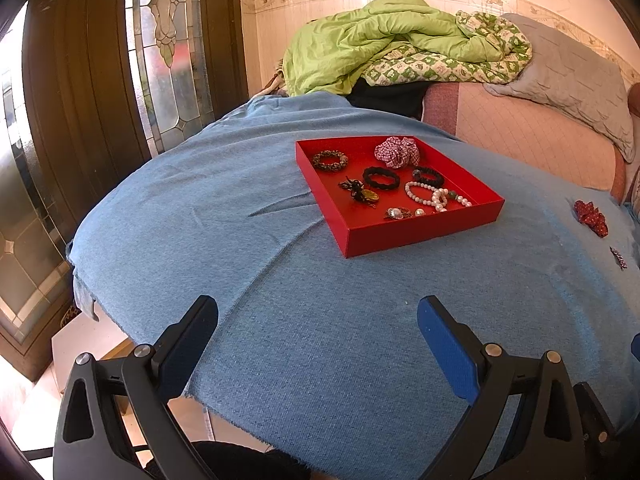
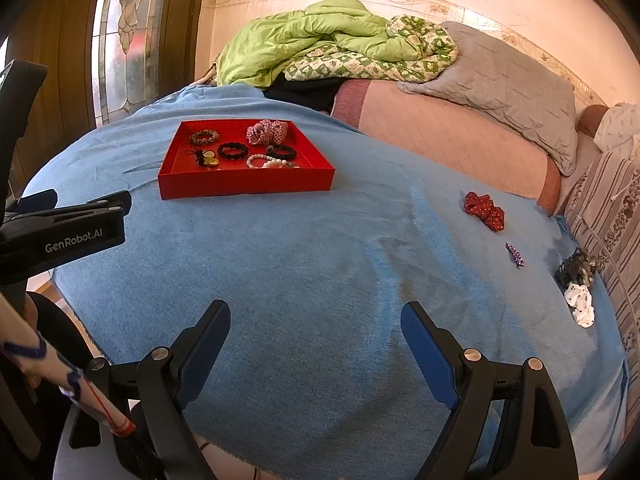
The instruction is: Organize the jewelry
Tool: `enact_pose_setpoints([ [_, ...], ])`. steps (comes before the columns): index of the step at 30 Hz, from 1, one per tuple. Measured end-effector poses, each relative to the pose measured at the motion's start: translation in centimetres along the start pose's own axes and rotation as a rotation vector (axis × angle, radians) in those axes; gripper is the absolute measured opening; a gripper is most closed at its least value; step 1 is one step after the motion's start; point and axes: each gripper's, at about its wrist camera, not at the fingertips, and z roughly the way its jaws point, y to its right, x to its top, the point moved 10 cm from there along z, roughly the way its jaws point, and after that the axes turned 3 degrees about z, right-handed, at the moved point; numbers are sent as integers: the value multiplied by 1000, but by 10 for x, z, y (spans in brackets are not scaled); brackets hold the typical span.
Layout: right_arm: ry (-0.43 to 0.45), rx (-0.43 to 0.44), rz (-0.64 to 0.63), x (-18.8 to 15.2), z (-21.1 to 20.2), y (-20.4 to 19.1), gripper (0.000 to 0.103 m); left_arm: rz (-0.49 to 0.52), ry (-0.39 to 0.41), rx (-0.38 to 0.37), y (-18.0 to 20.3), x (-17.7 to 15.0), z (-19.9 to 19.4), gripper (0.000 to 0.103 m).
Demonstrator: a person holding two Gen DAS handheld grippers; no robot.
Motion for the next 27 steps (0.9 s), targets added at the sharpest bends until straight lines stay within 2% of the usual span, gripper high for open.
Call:
enact_pose_setpoints([
  [24, 5, -9, -8, 1, -6, 5, 90, -15, -8, -10, -3, 0, -4, 100],
  [27, 10, -13, -11, 1, -7, 6, 90, 2, -13, 15, -7, 1, -8, 100],
])
